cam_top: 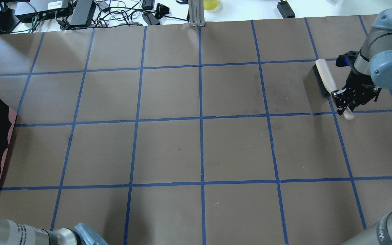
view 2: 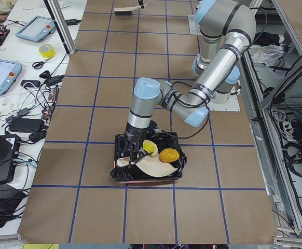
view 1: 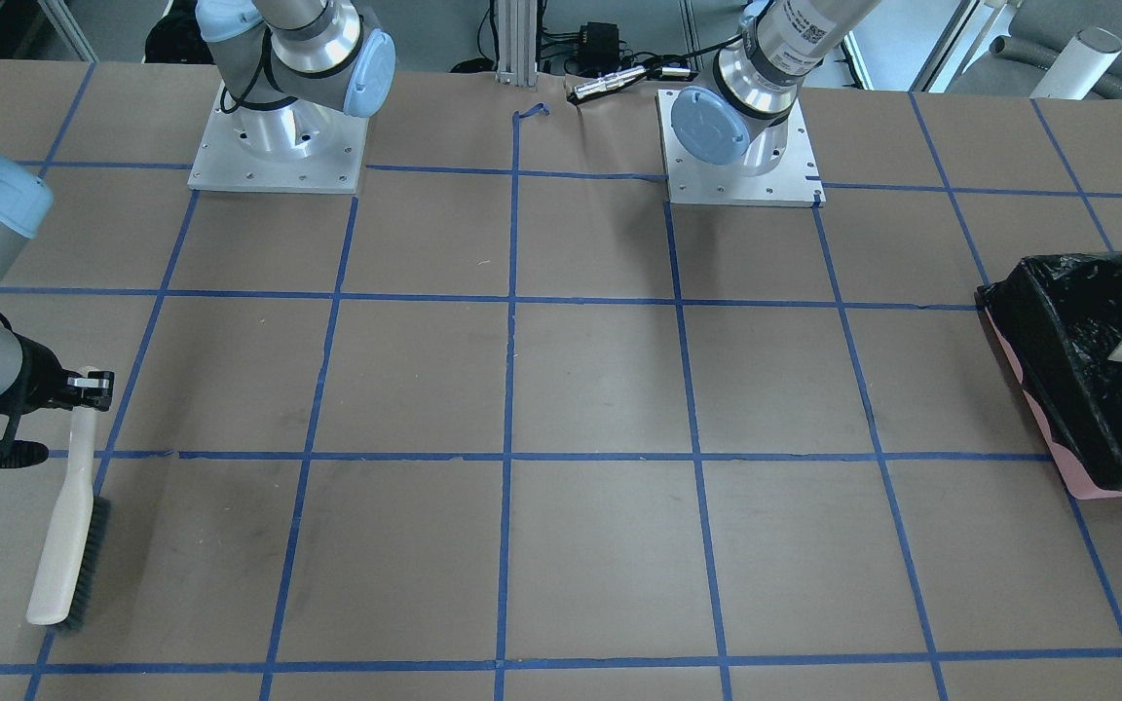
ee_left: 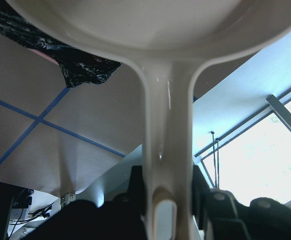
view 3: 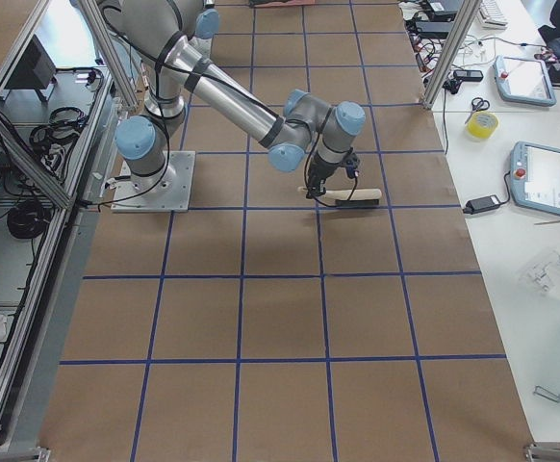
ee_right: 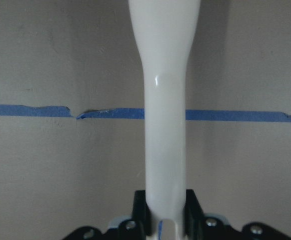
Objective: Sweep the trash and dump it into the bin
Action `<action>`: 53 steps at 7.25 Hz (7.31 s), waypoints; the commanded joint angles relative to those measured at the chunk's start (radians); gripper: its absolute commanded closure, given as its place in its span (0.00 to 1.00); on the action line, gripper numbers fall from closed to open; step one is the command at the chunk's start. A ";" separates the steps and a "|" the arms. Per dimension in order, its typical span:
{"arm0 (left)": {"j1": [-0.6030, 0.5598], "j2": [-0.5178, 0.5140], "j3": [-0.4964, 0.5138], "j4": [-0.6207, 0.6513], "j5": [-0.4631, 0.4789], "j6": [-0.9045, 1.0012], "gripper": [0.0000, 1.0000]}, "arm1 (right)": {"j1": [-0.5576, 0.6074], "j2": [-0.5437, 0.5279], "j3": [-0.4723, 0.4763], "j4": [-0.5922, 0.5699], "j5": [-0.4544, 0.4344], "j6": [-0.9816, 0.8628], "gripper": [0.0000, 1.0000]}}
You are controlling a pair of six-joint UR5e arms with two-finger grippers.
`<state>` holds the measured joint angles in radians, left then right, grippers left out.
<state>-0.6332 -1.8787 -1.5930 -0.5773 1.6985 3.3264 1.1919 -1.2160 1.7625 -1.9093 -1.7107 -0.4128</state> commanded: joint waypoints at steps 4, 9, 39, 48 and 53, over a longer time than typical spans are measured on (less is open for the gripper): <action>0.001 0.069 -0.114 0.187 -0.016 0.024 0.90 | 0.000 0.015 -0.001 -0.007 -0.001 0.000 0.49; -0.006 0.006 0.257 -0.493 -0.070 -0.033 1.00 | 0.005 -0.089 -0.085 0.001 0.008 0.002 0.11; -0.709 -0.347 0.245 -0.691 -0.148 -1.507 0.16 | 0.442 -0.378 -0.210 0.325 0.114 0.396 0.00; -0.913 0.093 0.243 -1.116 -0.149 -2.073 0.00 | 0.442 -0.384 -0.209 0.296 0.125 0.523 0.00; -0.925 0.294 0.140 -1.190 -0.158 -2.812 0.01 | 0.442 -0.384 -0.205 0.297 0.125 0.526 0.00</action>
<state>-1.5590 -1.6246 -1.4221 -1.7854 1.5382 0.7021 1.6337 -1.5994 1.5568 -1.6114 -1.5865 0.1116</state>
